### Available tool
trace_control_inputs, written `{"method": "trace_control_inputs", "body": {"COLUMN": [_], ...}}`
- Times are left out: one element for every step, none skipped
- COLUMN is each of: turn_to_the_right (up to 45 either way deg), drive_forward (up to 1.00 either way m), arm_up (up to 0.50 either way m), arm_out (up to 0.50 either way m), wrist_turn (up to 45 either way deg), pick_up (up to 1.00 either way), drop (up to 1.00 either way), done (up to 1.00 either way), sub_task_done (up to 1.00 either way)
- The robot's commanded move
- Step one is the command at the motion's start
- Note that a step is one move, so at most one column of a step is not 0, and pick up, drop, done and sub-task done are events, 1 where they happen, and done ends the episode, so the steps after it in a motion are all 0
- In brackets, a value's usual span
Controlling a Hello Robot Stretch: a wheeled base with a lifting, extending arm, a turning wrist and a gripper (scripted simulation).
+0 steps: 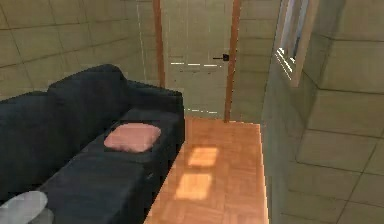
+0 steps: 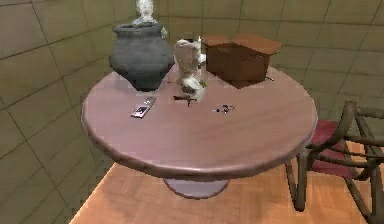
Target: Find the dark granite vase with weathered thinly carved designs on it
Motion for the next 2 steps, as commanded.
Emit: {"method": "trace_control_inputs", "body": {"turn_to_the_right": [45.0, 33.0], "drive_forward": [0.00, 0.00], "arm_up": [0.00, 0.00], "arm_out": [0.00, 0.00], "wrist_turn": [0.0, 0.0], "pick_up": [0.00, 0.00], "drop": [0.00, 0.00], "done": [0.00, 0.00], "sub_task_done": [0.00, 0.00]}}
